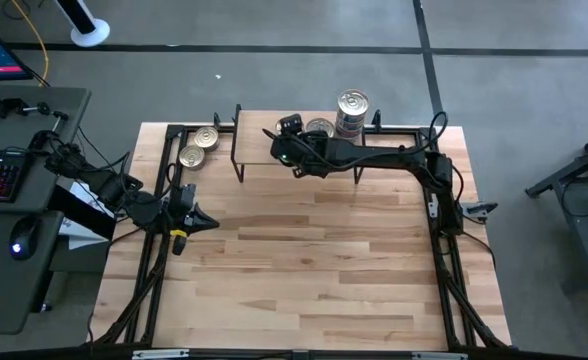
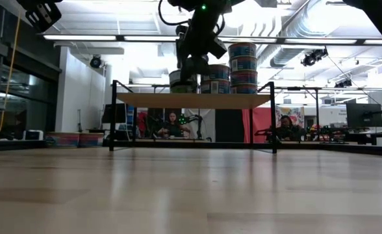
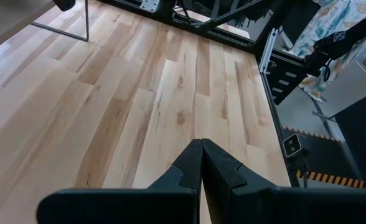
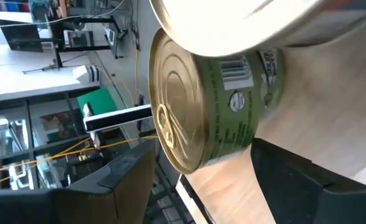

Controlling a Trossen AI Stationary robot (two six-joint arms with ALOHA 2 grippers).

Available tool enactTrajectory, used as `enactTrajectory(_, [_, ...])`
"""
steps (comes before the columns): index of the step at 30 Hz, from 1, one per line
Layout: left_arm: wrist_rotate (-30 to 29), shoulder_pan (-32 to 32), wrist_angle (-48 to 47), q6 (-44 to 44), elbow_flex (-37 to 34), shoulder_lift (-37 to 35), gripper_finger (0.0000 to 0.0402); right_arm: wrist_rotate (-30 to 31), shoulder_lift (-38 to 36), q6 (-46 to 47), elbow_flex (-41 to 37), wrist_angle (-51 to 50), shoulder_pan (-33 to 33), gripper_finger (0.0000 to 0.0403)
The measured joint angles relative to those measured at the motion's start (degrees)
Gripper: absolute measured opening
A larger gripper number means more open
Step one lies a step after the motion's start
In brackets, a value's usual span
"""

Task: Stack canned seafood by type on shelf
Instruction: Stack the green tuna can on top of the green tuna can on the shelf, then stack the blue tuna can on top of the other stacked blue tuna cans on the shelf

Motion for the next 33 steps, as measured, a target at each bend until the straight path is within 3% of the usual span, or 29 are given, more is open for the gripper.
enactTrajectory(8, [-0.1, 0.0, 0.0, -0.9, 0.0, 0.0, 0.0, -2.1, 0.0, 3.0, 0.0, -1.5, -1.1, 0.0254])
enactTrajectory(19, [-0.3, 0.0, 0.0, -1.1, 0.0, 0.0, 0.0, -4.5, 0.0, -2.5, 0.0, 1.2, -1.2, 0.0254])
enactTrajectory(23, [-0.3, 0.0, 0.0, -1.0, 0.0, 0.0, 0.0, -13.5, 0.0, -18.7, 0.0, 2.7, -0.4, 0.0254])
enactTrajectory(28, [-0.4, 0.0, 0.0, -1.0, 0.0, 0.0, 0.0, -25.1, -0.4, -49.8, -0.1, 0.5, 1.9, 0.0254])
enactTrajectory(33, [-0.6, 0.1, 0.2, -4.2, 0.0, 0.0, 0.0, -32.4, -3.7, -75.0, 0.0, -11.5, 7.9, 0.0254])
